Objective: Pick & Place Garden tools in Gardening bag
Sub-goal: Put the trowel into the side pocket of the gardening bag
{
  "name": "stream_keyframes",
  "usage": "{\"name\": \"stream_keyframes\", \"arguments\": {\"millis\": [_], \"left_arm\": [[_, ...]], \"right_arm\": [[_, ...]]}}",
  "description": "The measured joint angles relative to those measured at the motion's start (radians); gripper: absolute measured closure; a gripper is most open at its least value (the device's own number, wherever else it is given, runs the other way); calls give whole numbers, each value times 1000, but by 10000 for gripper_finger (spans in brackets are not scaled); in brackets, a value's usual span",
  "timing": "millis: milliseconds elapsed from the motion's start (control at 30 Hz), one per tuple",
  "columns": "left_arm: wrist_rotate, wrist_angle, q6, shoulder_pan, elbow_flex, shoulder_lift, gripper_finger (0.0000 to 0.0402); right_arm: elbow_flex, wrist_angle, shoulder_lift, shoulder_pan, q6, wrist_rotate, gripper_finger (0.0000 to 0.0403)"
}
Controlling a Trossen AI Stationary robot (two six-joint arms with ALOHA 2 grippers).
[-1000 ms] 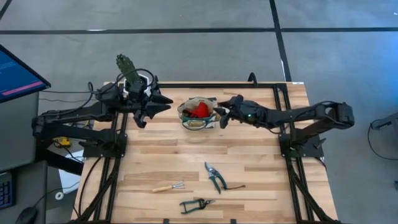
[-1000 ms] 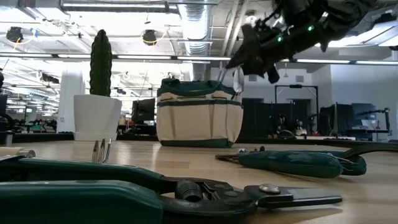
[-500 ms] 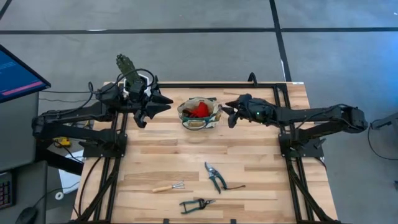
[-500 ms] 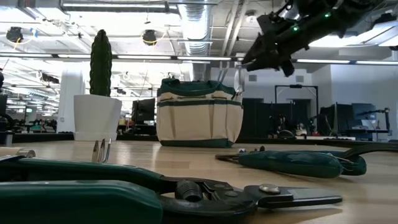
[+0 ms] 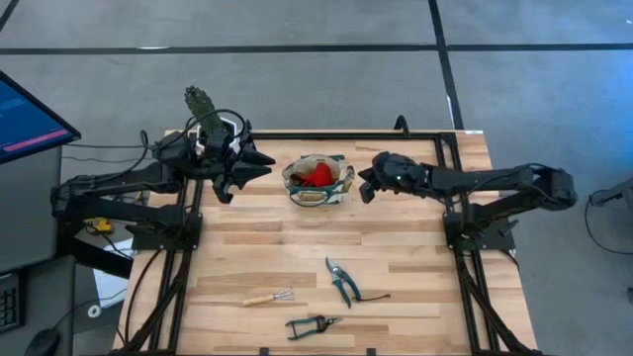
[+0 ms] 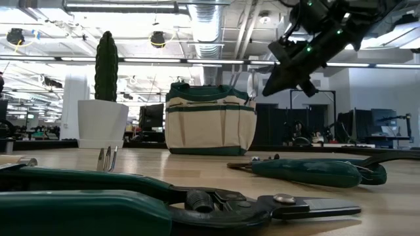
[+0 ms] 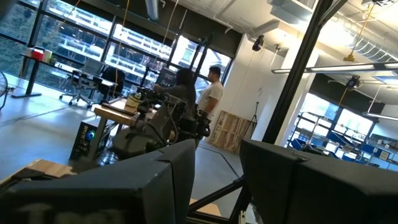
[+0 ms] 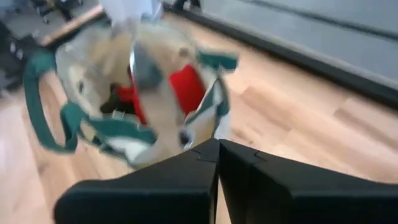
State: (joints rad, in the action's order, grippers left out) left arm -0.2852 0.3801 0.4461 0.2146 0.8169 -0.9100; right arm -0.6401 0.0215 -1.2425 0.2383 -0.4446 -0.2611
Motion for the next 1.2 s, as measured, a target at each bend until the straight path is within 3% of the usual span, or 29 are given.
{"name": "stream_keyframes", "arguments": {"millis": [300, 500, 1100, 1200], "left_arm": [[0, -7, 0, 0, 0, 0, 284], [0, -12, 0, 0, 0, 0, 284], [0, -71, 1, 0, 0, 0, 284], [0, -74, 4, 0, 0, 0, 284]], "right_arm": [[0, 92, -35, -15, -2, 9, 403], [0, 87, -35, -15, -43, 123, 403], [-4, 137, -22, -69, -107, 151, 403], [-31, 66, -2, -69, -104, 151, 403]]}}
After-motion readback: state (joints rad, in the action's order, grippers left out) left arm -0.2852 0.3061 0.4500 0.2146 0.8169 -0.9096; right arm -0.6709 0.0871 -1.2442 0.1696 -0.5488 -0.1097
